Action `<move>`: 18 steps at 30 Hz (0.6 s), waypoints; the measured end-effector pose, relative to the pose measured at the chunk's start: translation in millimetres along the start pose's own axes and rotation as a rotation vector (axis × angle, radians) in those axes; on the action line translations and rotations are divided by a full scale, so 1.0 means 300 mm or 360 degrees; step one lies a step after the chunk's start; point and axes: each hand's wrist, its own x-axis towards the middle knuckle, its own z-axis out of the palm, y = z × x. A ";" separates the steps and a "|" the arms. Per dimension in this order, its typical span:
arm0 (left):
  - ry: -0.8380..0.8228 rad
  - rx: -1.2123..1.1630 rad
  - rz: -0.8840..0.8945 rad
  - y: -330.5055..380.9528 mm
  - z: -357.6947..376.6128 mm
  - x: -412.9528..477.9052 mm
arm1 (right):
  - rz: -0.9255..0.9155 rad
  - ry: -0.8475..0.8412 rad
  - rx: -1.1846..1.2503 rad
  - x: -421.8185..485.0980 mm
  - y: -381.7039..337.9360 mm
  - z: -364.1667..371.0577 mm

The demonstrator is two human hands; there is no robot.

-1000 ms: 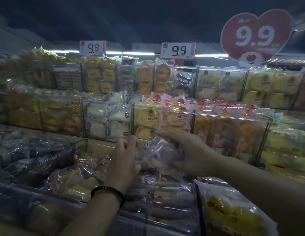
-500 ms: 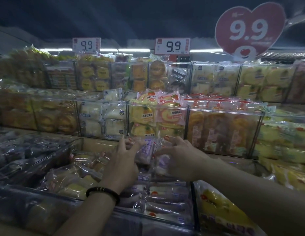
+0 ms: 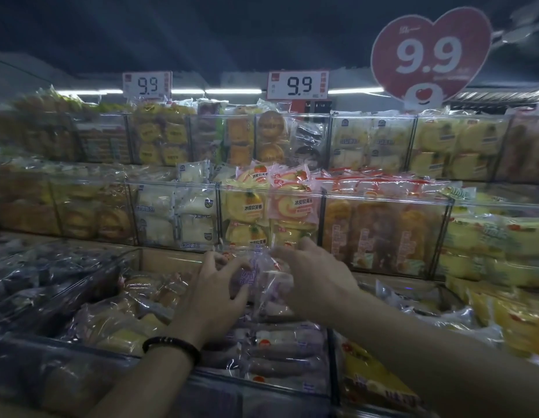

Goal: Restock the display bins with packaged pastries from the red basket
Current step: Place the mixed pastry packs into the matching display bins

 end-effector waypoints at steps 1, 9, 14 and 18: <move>0.0017 -0.0011 0.0016 0.002 -0.001 0.000 | -0.0008 0.0058 -0.0001 -0.011 0.012 -0.021; 0.0058 -0.0038 -0.0058 0.056 -0.058 0.009 | -0.0008 0.0158 0.0065 -0.250 0.124 -0.206; 0.0076 -0.0215 0.0024 0.264 -0.145 -0.091 | -0.0017 0.0267 0.0283 -0.470 0.158 -0.325; -0.0237 -0.0580 0.0181 0.503 -0.190 -0.306 | 0.0040 0.0278 0.0588 -0.662 0.174 -0.353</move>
